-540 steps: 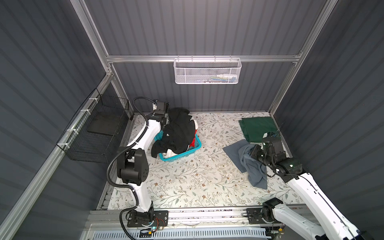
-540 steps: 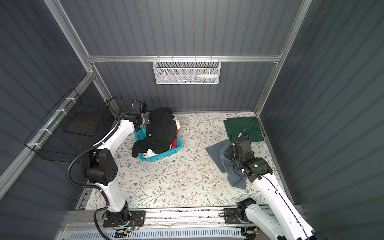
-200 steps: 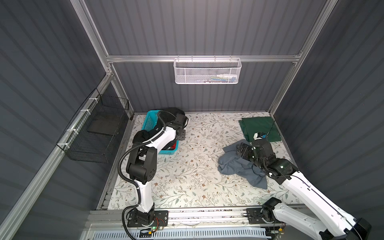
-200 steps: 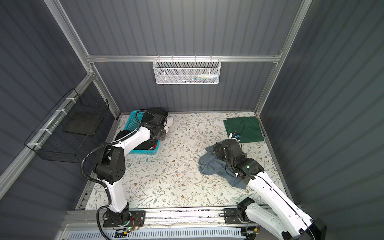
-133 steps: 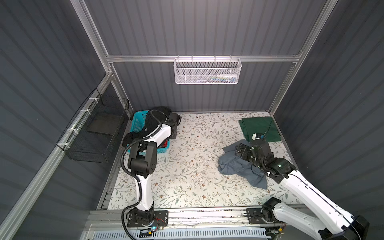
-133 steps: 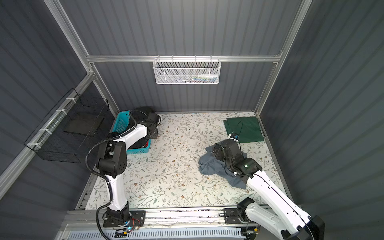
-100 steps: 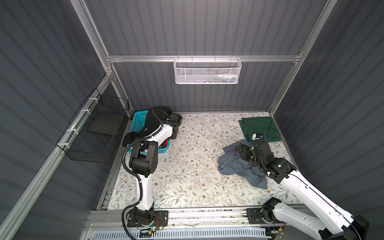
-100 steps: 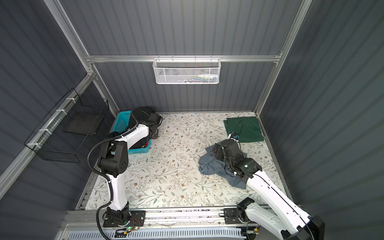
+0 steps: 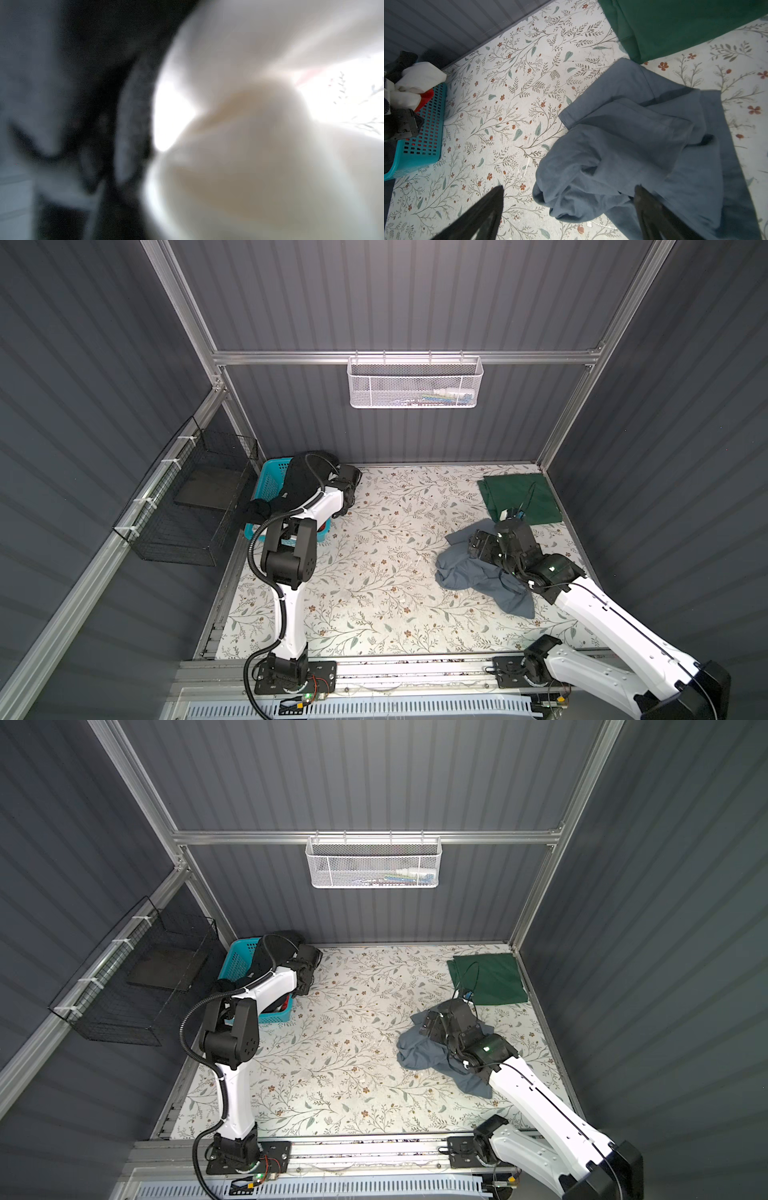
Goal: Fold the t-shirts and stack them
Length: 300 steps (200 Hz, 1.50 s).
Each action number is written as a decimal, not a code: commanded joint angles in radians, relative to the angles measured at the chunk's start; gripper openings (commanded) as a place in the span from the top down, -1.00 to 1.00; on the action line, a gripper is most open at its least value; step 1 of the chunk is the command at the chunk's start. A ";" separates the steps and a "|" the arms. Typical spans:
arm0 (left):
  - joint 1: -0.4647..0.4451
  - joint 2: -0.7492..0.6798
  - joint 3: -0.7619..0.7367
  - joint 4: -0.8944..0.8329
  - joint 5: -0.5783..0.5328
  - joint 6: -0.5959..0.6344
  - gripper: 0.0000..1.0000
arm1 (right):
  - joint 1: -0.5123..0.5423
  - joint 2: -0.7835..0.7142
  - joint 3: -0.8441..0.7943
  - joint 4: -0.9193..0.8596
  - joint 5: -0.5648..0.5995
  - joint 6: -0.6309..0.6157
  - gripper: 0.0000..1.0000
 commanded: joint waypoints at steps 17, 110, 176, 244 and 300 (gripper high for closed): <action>0.036 0.009 -0.010 0.015 -0.051 0.021 -0.04 | -0.001 0.017 0.001 -0.021 0.023 -0.021 -0.97; -0.152 -0.121 0.065 -0.137 -0.021 -0.076 -0.99 | -0.001 0.234 0.010 -0.091 0.002 -0.052 -0.97; -0.177 -0.354 -0.163 -0.037 0.345 -0.248 -1.00 | -0.002 0.362 -0.043 0.018 -0.068 -0.051 -0.52; -0.214 -0.593 -0.399 -0.003 0.403 -0.281 -0.99 | -0.002 0.449 0.083 0.043 -0.104 -0.133 1.00; -0.215 -0.718 -0.589 0.060 0.351 -0.328 -1.00 | 0.014 0.504 0.322 0.058 -0.271 -0.197 1.00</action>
